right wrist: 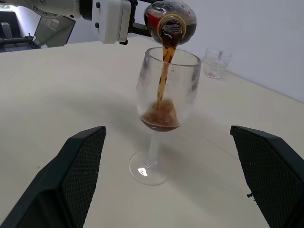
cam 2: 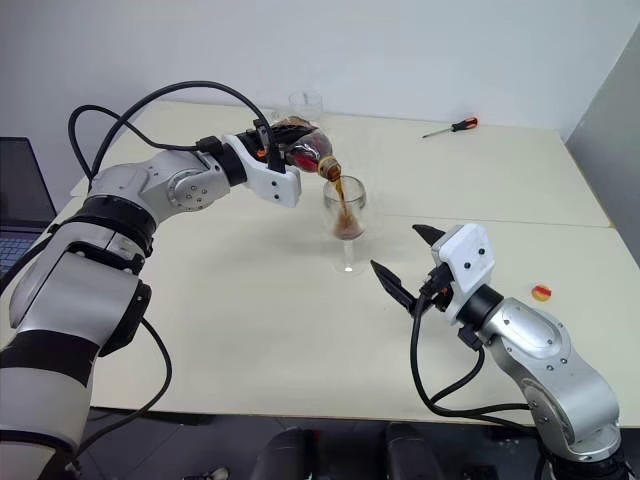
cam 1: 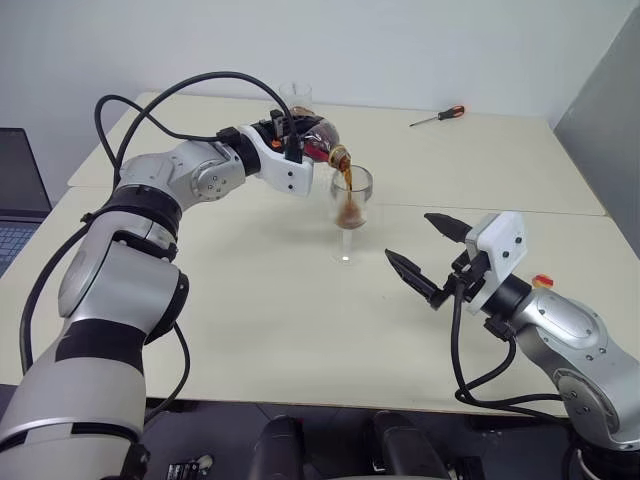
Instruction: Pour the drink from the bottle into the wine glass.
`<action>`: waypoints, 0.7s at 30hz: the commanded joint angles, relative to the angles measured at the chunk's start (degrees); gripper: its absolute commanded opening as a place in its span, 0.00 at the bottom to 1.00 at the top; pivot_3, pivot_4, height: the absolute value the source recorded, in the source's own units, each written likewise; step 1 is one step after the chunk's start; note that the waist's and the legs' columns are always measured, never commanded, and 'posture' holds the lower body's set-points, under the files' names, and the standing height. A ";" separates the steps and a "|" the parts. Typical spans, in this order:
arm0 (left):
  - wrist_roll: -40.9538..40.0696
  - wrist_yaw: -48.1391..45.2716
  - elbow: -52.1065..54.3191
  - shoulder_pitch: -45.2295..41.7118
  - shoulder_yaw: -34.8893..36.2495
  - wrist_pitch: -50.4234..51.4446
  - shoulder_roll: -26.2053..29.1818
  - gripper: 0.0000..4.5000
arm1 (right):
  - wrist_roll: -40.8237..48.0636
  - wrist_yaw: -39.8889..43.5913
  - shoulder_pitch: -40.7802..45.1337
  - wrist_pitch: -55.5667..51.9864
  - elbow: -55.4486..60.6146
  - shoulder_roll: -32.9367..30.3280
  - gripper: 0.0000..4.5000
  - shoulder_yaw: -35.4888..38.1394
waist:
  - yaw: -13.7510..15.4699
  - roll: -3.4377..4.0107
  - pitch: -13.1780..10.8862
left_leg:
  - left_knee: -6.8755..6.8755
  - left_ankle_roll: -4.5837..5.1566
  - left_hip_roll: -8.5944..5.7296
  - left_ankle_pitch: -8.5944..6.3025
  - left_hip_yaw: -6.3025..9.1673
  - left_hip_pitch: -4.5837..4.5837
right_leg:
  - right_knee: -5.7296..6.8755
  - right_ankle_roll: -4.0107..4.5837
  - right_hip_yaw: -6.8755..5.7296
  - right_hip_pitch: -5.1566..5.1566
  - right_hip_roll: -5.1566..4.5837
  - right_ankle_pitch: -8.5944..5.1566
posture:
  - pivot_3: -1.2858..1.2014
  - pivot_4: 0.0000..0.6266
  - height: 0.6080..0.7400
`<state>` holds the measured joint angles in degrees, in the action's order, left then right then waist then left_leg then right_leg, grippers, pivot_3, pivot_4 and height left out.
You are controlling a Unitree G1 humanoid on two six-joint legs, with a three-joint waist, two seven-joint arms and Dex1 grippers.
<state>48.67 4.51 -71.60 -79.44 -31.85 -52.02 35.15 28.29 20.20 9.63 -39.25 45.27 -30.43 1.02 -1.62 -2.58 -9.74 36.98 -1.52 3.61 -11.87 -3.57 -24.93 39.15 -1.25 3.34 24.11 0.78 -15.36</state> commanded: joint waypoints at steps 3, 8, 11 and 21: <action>-0.87 1.26 0.58 -2.96 0.71 -0.24 1.10 0.21 | 0.16 0.35 -0.13 0.68 2.52 -0.63 1.00 1.50 | 0.00 0.00 0.00 | 0.00 0.00 0.00 0.00 0.00 0.00 | 0.01 0.00 0.00 0.00 0.00 0.00 | 0.52 0.24 1.00; -0.59 1.23 0.55 -3.00 0.50 -0.15 1.37 0.21 | 0.32 0.69 0.08 0.65 2.38 -0.89 1.00 1.43 | 0.00 0.00 0.00 | 0.02 0.00 0.00 0.00 0.00 0.01 | 0.05 0.00 0.00 0.00 0.00 0.00 | 0.52 0.24 1.00; -0.63 1.16 0.50 -3.03 0.54 -0.08 1.55 0.21 | 0.24 0.96 -0.11 0.85 2.15 -1.02 1.00 1.55 | 0.00 0.00 0.00 | 0.03 0.00 0.00 0.00 0.00 0.02 | 0.08 0.00 0.00 0.00 0.00 0.00 | 0.52 0.24 1.00; -0.61 1.02 0.45 -3.12 0.47 0.05 1.59 0.21 | -0.93 1.25 -0.55 1.68 0.93 -0.67 1.00 0.94 | 0.00 0.00 0.00 | 0.07 0.00 -0.01 0.00 0.00 0.05 | 0.21 0.00 0.01 0.01 0.00 0.00 | 0.52 0.24 1.00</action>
<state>48.67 4.49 -71.80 -79.46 -31.85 -51.81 35.91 27.83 21.24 9.31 -39.05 45.14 -31.00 1.03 -1.63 -2.58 -9.73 37.05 -1.53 3.60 -11.87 -3.57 -24.88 39.38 -1.25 3.34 24.12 0.78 -15.36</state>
